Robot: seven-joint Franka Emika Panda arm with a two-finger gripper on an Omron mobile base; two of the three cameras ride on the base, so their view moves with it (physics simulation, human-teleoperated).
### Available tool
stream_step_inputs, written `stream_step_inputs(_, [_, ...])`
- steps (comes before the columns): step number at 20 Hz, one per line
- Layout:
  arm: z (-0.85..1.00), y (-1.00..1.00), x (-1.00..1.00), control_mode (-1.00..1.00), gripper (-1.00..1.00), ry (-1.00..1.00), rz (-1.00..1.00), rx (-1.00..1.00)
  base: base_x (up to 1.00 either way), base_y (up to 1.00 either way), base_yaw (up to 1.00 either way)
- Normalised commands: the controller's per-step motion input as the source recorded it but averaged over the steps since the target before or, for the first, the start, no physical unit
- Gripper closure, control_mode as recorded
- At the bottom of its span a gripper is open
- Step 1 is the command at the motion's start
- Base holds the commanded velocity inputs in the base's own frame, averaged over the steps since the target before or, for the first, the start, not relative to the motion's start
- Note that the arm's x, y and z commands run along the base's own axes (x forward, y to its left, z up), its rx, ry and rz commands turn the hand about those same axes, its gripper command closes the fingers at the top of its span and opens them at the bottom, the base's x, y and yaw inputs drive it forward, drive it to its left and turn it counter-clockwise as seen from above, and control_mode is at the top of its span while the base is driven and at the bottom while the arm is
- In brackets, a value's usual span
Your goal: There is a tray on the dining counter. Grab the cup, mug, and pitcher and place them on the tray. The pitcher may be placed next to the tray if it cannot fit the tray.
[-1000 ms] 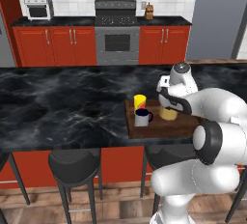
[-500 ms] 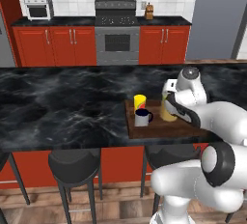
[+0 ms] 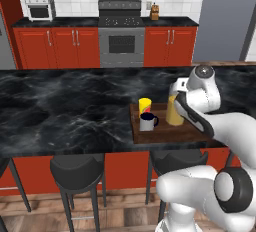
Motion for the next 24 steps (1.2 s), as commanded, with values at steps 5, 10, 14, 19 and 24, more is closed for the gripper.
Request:
stream_step_inputs(5, [0.23, 0.04, -0.67, -1.00, -1.00, 0.00, 0.09, 0.00, 0.00, 0.00, 0.00])
stream_step_inputs(10, [0.27, 0.28, -0.86, -1.00, -1.00, 0.09, 0.17, -0.04, 0.00, 0.00, 0.00])
stream_step_inputs(14, [0.31, 0.44, -0.99, -1.00, -1.00, 0.14, 0.24, -0.06, 0.00, 0.00, 0.00])
stream_step_inputs(19, [0.31, 0.48, -0.98, -1.00, -1.00, 0.14, 0.16, -0.06, 0.00, 0.00, 0.00])
stream_step_inputs(24, [0.29, 0.41, -0.91, -1.00, -1.00, 0.20, 0.06, -0.02, 0.00, 0.00, 0.00])
